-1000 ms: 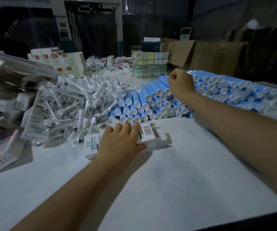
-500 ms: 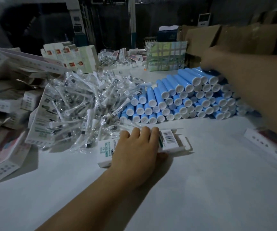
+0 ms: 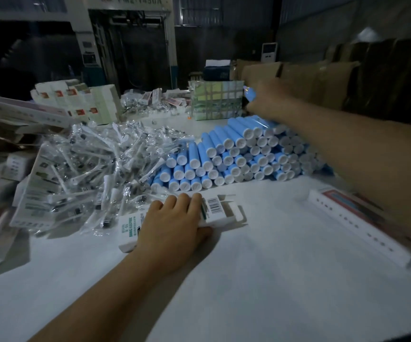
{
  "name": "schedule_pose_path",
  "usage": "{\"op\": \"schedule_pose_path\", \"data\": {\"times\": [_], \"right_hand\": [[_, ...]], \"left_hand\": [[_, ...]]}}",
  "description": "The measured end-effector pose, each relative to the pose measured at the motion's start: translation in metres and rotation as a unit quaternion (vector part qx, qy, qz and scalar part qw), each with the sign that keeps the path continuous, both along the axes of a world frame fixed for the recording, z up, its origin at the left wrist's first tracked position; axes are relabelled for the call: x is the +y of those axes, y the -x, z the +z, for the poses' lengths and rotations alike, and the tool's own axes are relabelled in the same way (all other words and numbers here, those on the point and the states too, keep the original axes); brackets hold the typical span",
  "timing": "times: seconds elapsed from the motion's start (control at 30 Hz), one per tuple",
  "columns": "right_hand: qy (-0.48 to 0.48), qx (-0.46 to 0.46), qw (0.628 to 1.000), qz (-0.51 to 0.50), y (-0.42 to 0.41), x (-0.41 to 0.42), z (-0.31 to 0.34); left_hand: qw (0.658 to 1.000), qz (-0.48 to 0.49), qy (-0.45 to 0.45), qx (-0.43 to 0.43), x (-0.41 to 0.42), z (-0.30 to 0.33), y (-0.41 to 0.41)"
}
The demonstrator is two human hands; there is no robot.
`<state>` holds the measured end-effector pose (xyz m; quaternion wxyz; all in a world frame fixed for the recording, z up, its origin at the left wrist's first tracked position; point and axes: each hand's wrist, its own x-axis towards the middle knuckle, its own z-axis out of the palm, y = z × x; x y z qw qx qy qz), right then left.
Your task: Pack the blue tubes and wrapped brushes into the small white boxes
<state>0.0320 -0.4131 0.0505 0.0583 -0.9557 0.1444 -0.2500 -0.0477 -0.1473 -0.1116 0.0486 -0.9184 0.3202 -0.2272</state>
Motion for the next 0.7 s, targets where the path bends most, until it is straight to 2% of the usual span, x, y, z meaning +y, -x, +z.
{"op": "schedule_pose_path", "data": {"times": [0.1, 0.2, 0.27, 0.4, 0.43, 0.6, 0.7], "right_hand": [[-0.153, -0.125, 0.976, 0.088, 0.037, 0.018, -0.013], [-0.370, -0.214, 0.887, 0.175, 0.080, 0.030, -0.046], [-0.481, -0.232, 0.821, 0.200, 0.104, 0.040, -0.080], [-0.610, -0.264, 0.725, 0.180, 0.113, 0.049, -0.123], [-0.623, -0.277, 0.713, 0.167, 0.112, 0.049, -0.125], [-0.630, -0.282, 0.707, 0.150, 0.111, 0.055, -0.134], [-0.620, -0.238, 0.729, 0.164, 0.113, 0.069, -0.144]], "left_hand": [[1.000, 0.001, 0.011, -0.003, 0.000, 0.002, 0.003], [1.000, 0.019, 0.024, -0.003, 0.000, 0.006, 0.006], [0.998, 0.027, 0.049, 0.001, 0.002, 0.009, 0.008], [0.996, 0.060, 0.061, 0.009, 0.008, 0.012, 0.007], [0.996, 0.064, 0.062, 0.010, 0.010, 0.012, 0.006], [0.996, 0.046, 0.074, 0.002, 0.007, 0.013, 0.011], [0.997, 0.039, 0.067, 0.001, 0.001, 0.013, 0.014]]}}
